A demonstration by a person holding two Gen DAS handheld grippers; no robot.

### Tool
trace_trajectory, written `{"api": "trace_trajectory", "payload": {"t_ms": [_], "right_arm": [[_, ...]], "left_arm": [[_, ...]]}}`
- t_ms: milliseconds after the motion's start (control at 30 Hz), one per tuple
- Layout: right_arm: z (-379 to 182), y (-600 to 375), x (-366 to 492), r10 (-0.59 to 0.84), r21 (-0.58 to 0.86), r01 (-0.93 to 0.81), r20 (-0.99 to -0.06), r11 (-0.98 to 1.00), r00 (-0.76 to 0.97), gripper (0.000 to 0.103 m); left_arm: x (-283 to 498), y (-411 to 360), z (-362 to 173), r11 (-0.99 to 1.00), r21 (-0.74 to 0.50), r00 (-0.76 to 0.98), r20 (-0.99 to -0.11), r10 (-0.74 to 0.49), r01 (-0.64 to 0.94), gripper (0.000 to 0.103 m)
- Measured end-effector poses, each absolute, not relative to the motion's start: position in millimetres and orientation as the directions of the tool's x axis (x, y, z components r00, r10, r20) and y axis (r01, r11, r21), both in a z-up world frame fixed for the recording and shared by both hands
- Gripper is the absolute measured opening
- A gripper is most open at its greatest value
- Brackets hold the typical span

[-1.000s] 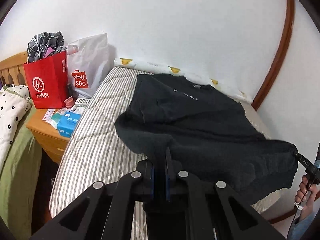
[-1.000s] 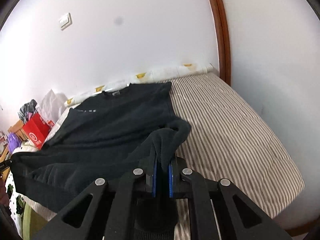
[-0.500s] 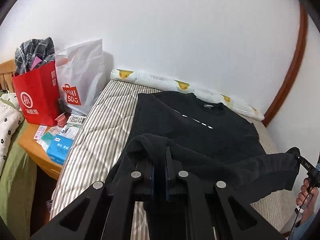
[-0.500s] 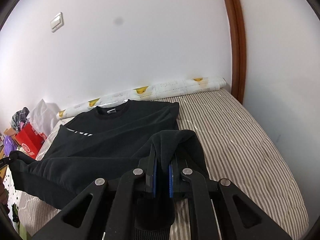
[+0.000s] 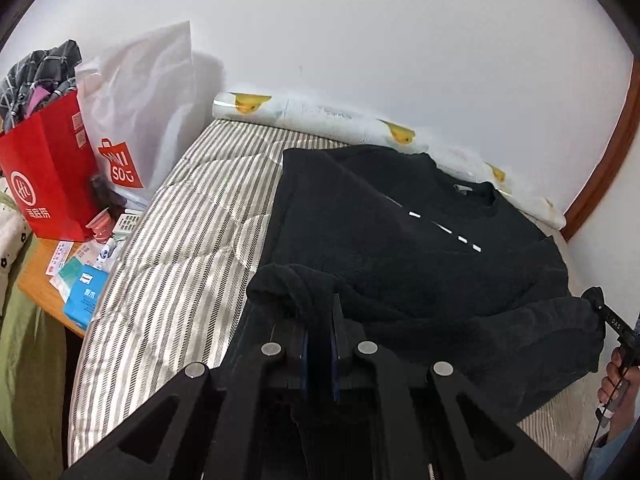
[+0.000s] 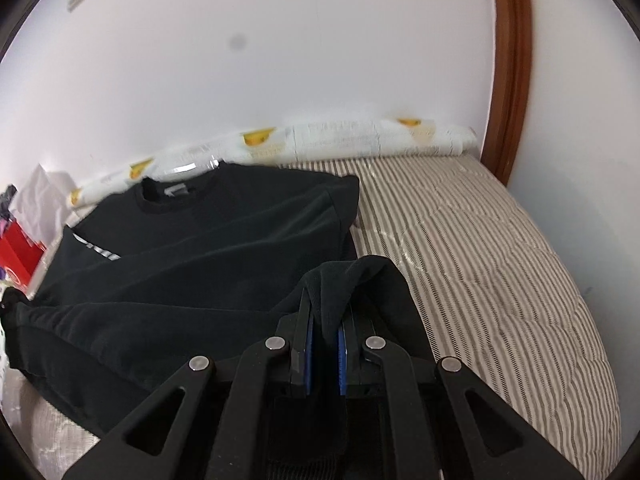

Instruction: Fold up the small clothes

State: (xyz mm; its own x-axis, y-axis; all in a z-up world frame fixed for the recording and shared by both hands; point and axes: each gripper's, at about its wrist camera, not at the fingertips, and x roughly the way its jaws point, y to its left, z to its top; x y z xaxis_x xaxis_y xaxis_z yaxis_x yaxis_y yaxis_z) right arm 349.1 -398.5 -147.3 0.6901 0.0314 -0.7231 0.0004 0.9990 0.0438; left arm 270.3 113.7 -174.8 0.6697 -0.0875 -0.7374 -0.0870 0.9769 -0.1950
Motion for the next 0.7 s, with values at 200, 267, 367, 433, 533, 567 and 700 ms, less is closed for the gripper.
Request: {"api": "trace_trajectory", "payload": {"t_ms": [200,267,367,433,533,567,700], "right_arm": [[-167,-393,358,-0.021,-0.012,0.018,-0.753,1.0,0.657,0.013],[-164,-393,352,-0.026,-0.011,0.027,-0.75,1.0,0.661,0.019],[-158,-396,339,-0.019,0.0,0.029,-0.75,1.0,0.661,0.03],[-153,-400,328,-0.007,0.015,0.027,-0.751,1.0,0.66,0.035],[-144,-406,303,0.007,0.047,0.042,-0.748,0.998,0.663,0.038],[-142,-407,295,0.013,0.058,0.045,-0.745,0.997,0.667,0.039],[-133,-407,266,0.003,0.049,0.049,-0.734,0.998,0.679,0.04]], "left_arm": [[275,112,-183,0.976,-0.187,0.651,-0.756,-0.073,-0.107,0.012],[273,112,-183,0.975,-0.188,0.645,-0.761,-0.068,-0.119,0.014],[270,109,-182,0.976,-0.174,0.63,-0.775,-0.054,-0.13,0.016],[263,107,-179,0.976,-0.17,0.626,-0.778,-0.049,-0.136,0.02],[250,103,-176,0.975,-0.178,0.632,-0.773,-0.055,-0.133,0.031],[245,101,-175,0.974,-0.184,0.635,-0.77,-0.06,-0.131,0.034],[227,93,-170,0.977,-0.188,0.646,-0.759,-0.078,-0.103,0.049]]}}
